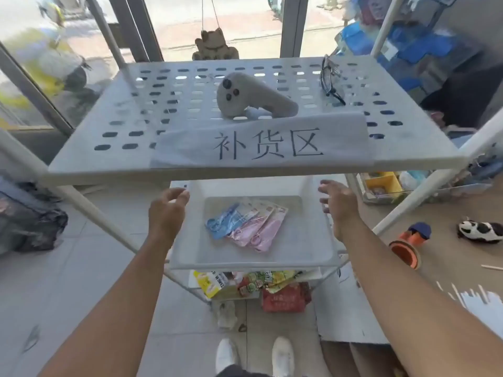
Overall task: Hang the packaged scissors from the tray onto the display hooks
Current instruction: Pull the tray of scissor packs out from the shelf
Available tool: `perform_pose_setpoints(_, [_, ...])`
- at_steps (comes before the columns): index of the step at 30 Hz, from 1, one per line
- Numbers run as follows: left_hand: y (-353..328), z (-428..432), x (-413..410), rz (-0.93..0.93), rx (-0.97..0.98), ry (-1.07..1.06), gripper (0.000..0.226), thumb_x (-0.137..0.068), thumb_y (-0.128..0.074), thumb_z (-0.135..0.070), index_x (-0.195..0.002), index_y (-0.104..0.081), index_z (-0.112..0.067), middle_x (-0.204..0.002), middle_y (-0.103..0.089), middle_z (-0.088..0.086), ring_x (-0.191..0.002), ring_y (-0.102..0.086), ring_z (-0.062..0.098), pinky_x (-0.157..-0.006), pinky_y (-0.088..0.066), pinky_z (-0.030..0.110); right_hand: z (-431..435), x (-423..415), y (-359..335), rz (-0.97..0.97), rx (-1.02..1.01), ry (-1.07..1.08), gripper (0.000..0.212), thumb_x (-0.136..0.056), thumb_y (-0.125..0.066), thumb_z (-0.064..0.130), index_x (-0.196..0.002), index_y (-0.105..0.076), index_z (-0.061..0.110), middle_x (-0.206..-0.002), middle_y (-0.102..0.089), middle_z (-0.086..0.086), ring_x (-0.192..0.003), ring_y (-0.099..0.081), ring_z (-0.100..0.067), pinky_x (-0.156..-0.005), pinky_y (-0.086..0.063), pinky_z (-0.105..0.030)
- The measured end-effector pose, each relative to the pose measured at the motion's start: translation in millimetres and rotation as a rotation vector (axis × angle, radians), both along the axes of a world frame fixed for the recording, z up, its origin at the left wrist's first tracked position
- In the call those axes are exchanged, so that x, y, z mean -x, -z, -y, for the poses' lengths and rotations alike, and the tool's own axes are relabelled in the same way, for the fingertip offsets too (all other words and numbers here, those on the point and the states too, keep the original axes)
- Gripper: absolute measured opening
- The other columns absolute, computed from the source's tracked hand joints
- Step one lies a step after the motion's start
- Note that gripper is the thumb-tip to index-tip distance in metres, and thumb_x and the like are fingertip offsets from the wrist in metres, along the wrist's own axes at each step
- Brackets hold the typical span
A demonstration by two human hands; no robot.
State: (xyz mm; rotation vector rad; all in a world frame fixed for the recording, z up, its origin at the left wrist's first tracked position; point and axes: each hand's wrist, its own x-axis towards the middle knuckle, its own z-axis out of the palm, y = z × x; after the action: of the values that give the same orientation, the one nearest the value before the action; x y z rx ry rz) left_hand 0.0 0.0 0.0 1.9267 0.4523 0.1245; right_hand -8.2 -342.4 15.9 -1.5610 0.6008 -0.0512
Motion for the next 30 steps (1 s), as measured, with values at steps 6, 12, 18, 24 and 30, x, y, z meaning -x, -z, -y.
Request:
perform_pose_setpoints(6, [21.2,-5.6,-8.8,-0.123,-0.062,-0.007,0.034,-0.097,-0.059,-0.022,-0.130,-0.061,-0.016,-0.112,-0.064,0.006,-0.096,-0.059,0.022,-0.081,-0.043,0.029,-0.5,-13.9,16.6,-0.097,0.061,0.124,0.028,-0.096,-0.051,0.007,-0.117,-0.069,0.011,-0.108,-0.065,-0.006,-0.087,-0.056,-0.020,-0.064,-0.043,-0.026])
perform_pose_setpoints(12, [25.3,-18.1,-19.5,-0.253,0.152,-0.008,0.044,-0.095,-0.057,-0.012,-0.138,-0.055,-0.021,-0.115,-0.067,0.013,-0.085,-0.063,0.026,-0.067,-0.051,0.036,5.6,-11.2,24.7,-0.267,0.017,0.088,0.032,-0.100,-0.053,0.008,-0.128,-0.065,-0.001,-0.097,-0.067,-0.023,-0.072,-0.056,-0.023,-0.061,-0.043,-0.026])
perform_pose_setpoints(18, [11.6,-21.3,-18.7,-0.303,0.256,0.009,0.042,-0.095,-0.059,-0.004,-0.134,-0.058,-0.018,-0.092,-0.067,0.002,-0.065,-0.057,0.018,-0.054,-0.046,0.029,15.6,-9.2,20.3,-0.313,-0.034,0.006,0.032,-0.104,-0.051,0.011,-0.133,-0.064,0.010,-0.109,-0.067,-0.013,-0.075,-0.059,-0.022,-0.060,-0.048,-0.033])
perform_pose_setpoints(24, [-5.0,-16.0,5.0,-0.252,0.324,-0.046,0.039,-0.092,-0.066,-0.008,-0.130,-0.062,-0.020,-0.094,-0.068,-0.003,-0.069,-0.060,0.019,-0.058,-0.050,0.033,30.7,1.5,8.3,-0.243,-0.091,-0.057,0.030,-0.102,-0.054,0.012,-0.129,-0.066,0.013,-0.093,-0.068,-0.007,-0.076,-0.060,-0.023,-0.063,-0.048,-0.033])
perform_pose_setpoints(30, [-12.7,-6.7,49.2,-0.147,0.345,-0.128,0.036,-0.091,-0.069,-0.009,-0.125,-0.063,-0.020,-0.103,-0.071,-0.003,-0.084,-0.067,0.019,-0.066,-0.056,0.038,42.6,20.2,6.3,-0.096,-0.078,-0.158,0.029,-0.099,-0.060,0.007,-0.126,-0.068,0.011,-0.096,-0.074,-0.004,-0.073,-0.068,-0.015,-0.062,-0.054,-0.028])
